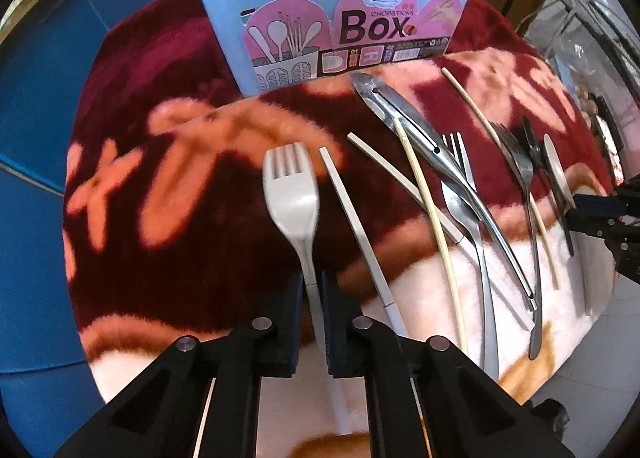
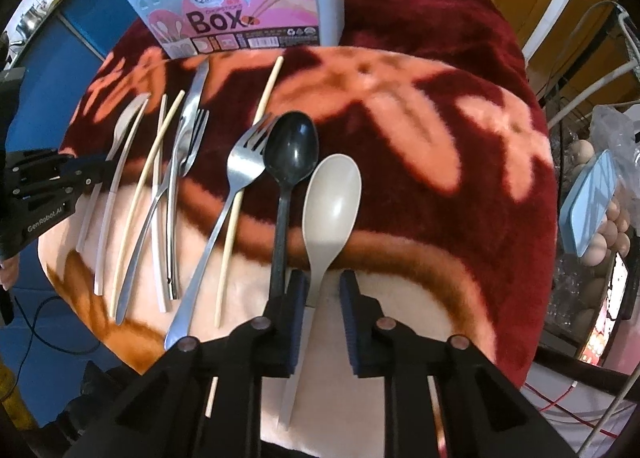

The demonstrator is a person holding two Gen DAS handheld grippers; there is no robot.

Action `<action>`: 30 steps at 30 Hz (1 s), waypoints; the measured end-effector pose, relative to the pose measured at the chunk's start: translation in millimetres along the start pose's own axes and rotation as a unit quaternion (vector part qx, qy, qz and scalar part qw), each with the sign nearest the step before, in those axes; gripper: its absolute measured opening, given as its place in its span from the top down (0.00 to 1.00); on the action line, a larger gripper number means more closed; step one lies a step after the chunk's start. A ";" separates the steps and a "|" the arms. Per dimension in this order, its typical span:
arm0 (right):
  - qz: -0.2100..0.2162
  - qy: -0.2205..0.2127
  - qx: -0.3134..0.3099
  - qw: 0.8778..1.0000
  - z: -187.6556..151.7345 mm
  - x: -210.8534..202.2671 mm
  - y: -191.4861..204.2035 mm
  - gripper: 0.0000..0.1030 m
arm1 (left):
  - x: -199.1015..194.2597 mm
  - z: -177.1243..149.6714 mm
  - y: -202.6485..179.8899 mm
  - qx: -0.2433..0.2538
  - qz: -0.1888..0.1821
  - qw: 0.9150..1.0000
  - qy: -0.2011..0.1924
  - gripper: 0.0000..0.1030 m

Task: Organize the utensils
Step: 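Grasp the white plastic fork with the left tool while the right tool grasps the white plastic spoon, then lift the fork and spoon and drop both into the blue caddy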

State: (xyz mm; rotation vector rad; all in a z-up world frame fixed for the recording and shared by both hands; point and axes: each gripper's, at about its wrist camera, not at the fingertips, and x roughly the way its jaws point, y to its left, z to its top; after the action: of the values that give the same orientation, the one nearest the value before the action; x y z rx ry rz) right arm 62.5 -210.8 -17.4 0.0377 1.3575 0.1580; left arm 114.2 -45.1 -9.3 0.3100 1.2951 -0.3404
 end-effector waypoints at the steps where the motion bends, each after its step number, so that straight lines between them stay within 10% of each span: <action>1: -0.001 -0.012 -0.001 1.000 -1.3 -2.3 -0.6 0.91 | 0.2 -0.3 2.9 -0.002 -0.006 1.000 -0.004 0.95; 11: 0.032 -0.130 0.011 0.991 -20.7 -41.7 -3.5 0.93 | -47.7 -37.9 13.7 -0.024 -0.074 0.988 -0.134 0.95; 30: 0.069 -0.399 0.020 0.914 31.8 -110.0 19.9 0.93 | -135.8 43.5 37.1 -0.093 -0.060 0.911 -0.397 0.95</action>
State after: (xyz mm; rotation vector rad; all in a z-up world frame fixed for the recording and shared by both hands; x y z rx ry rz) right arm 69.4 -203.9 98.4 0.2107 0.5368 0.2045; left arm 135.8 -19.4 134.2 -0.0810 0.5313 -0.3882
